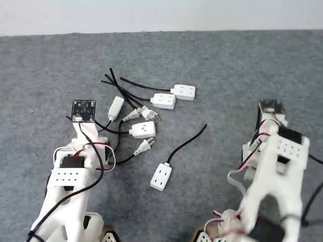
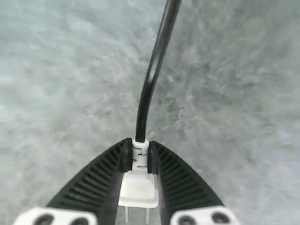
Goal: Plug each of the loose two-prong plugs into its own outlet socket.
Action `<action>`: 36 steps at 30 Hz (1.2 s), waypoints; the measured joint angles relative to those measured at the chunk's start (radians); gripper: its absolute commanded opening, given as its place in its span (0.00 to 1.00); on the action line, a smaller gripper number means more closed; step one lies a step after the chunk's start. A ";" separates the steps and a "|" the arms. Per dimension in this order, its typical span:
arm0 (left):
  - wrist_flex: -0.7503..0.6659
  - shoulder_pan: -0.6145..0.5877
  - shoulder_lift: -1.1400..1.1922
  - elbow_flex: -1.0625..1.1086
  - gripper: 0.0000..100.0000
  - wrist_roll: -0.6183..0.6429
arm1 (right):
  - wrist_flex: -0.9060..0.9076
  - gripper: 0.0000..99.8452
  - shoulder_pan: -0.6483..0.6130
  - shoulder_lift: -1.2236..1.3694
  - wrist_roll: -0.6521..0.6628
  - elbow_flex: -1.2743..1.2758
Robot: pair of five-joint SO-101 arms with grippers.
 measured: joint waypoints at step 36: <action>0.318 0.160 0.443 -0.330 0.01 -0.598 | -0.175 0.01 -0.991 -0.135 -0.195 -0.086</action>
